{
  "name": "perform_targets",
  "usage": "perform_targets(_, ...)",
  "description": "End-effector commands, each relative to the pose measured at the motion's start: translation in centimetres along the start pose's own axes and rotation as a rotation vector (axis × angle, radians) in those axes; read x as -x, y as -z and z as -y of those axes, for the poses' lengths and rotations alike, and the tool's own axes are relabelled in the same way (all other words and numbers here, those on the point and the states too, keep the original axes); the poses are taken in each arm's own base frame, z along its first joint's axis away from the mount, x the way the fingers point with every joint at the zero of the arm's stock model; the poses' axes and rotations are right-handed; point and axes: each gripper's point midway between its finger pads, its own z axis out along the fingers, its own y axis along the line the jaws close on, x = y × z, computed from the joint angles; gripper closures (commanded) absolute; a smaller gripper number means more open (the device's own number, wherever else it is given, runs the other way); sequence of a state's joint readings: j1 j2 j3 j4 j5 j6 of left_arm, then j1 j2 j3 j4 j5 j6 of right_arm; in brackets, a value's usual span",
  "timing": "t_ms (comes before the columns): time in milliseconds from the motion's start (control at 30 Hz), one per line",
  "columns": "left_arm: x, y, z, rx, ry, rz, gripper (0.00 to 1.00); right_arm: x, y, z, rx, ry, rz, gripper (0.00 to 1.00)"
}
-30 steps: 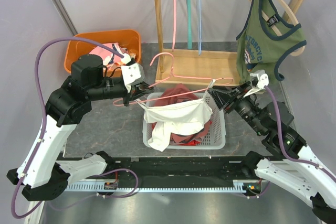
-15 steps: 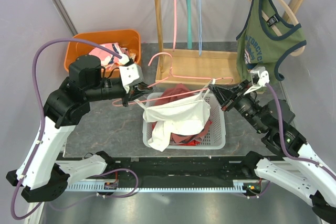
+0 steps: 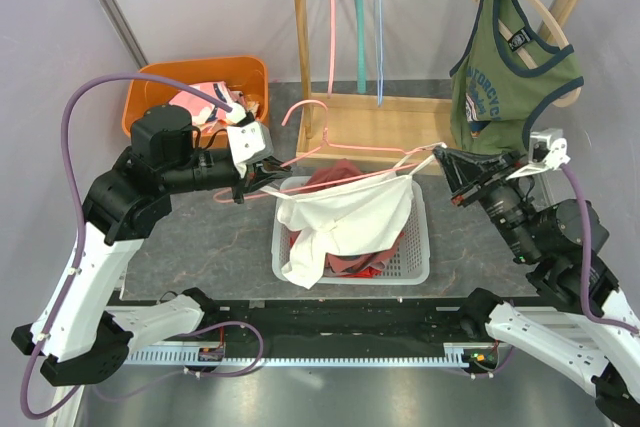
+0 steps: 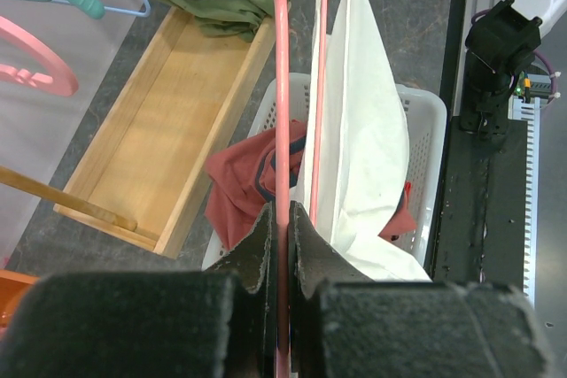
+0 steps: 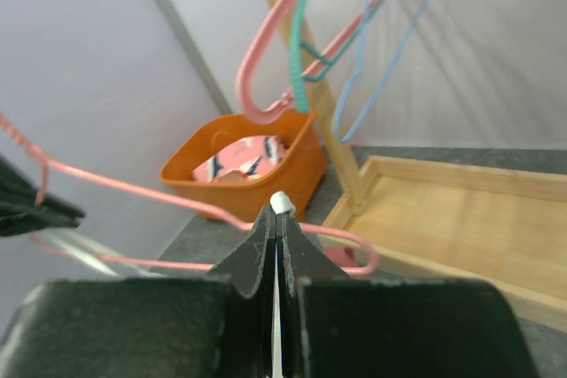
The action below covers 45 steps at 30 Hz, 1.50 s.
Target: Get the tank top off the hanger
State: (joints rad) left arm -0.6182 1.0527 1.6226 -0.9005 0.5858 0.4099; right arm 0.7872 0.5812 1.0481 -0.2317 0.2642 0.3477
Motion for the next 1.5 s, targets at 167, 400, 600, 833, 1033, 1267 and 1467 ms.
perform_targets(167, 1.6, 1.1, 0.7, -0.022, -0.083, 0.059, 0.98, 3.0, 1.5, 6.9, -0.403, 0.078, 0.084, 1.00)
perform_targets(400, 3.0, 1.8, 0.3, 0.005, -0.116, 0.084, 0.98, -0.4, 1.9, 7.6, -0.412, 0.116, -0.049, 1.00)
perform_targets(600, 4.1, 1.3, -0.3, -0.007, -0.129, 0.097, 0.98, -2.6, 3.4, 5.7, -0.263, 0.143, -0.187, 0.67)
perform_targets(833, 4.8, -0.8, -1.3, -0.045, -0.116, 0.092, 0.98, 4.3, 8.0, 5.0, -0.252, 0.129, -0.074, 0.30)
perform_targets(1033, 3.5, -3.2, -0.5, -0.137, -0.109, 0.025, 0.98, 8.7, 8.3, 2.4, -0.136, 0.183, 0.004, 0.31)
perform_targets(1267, 1.7, -3.9, 0.7, -0.174, -0.163, -0.050, 0.98, 4.8, 2.3, -3.7, 0.179, 0.335, -0.178, 0.36)
perform_targets(1467, 0.5, -4.0, 1.4, -0.200, -0.214, -0.104, 0.98, 2.4, 1.1, -7.2, 0.409, 0.408, -0.248, 0.34)
